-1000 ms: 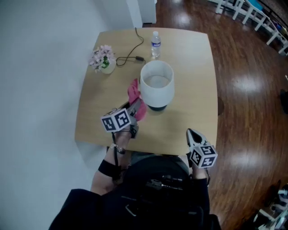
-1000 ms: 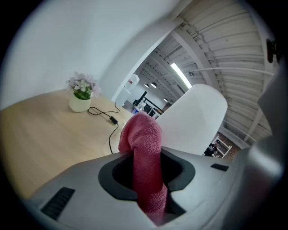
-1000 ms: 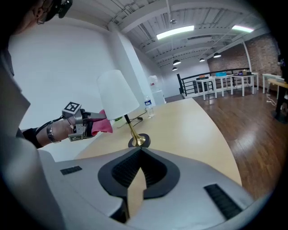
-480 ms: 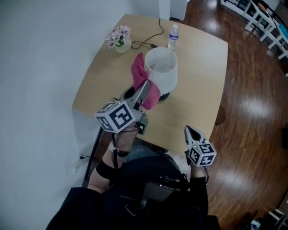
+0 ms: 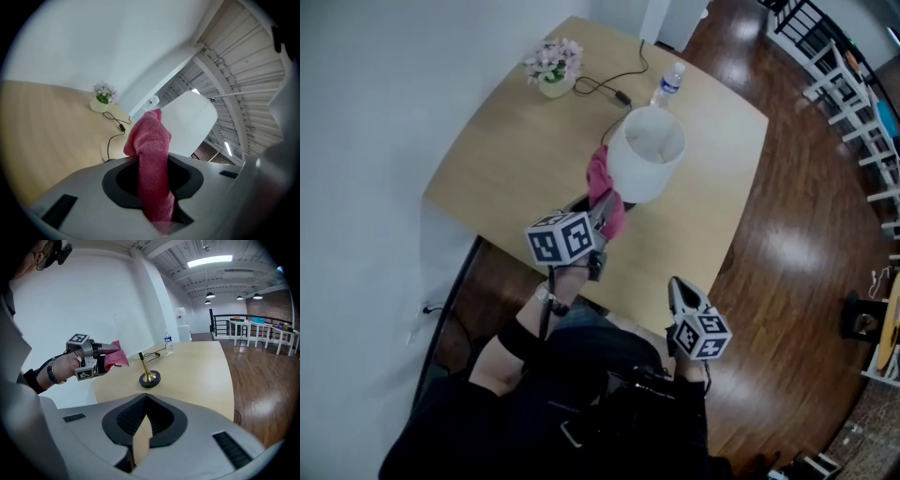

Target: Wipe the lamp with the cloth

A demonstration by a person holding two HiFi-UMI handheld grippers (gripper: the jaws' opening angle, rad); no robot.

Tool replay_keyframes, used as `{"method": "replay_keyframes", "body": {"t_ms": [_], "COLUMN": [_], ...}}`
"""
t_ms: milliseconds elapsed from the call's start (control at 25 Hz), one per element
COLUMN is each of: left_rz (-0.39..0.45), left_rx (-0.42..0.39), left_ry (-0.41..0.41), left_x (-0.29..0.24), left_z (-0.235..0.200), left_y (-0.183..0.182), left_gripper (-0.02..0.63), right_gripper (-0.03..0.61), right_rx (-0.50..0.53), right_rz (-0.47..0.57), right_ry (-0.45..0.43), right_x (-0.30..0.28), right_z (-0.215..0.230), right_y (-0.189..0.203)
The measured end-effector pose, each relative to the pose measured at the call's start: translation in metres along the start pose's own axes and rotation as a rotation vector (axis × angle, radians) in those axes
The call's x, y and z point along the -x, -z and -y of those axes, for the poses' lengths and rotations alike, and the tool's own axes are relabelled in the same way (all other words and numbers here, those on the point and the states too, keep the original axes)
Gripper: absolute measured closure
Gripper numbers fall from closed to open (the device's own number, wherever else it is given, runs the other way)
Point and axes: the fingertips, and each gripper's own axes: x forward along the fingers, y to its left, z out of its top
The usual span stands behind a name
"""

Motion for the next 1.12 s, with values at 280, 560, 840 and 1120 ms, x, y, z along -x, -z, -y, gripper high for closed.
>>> {"method": "replay_keyframes", "body": {"t_ms": [280, 560, 840, 1120], "left_rz": [-0.068, 0.112, 0.289, 0.346], "left_rx": [-0.005, 0.053, 0.048, 0.065], "left_ry": [-0.046, -0.024, 0.03, -0.149], "left_x": [-0.006, 0.052, 0.039, 0.021], "left_z": [-0.043, 0.003, 0.103, 0.093], "left_y": [0.027, -0.014, -0.048, -0.033], "left_gripper": [0.495, 0.496, 0.494, 0.493], "right_gripper": [0.569, 0.569, 0.569, 0.569], "right_rx": [0.01, 0.03, 0.094, 0.111], "right_rz": [-0.053, -0.059, -0.034, -0.012], "right_ry": [0.024, -0.037, -0.103, -0.174], "right_x": [-0.009, -0.005, 0.016, 0.023], "right_z": [-0.001, 0.007, 0.044, 0.081], "right_y": [0.013, 0.014, -0.002, -0.016]}}
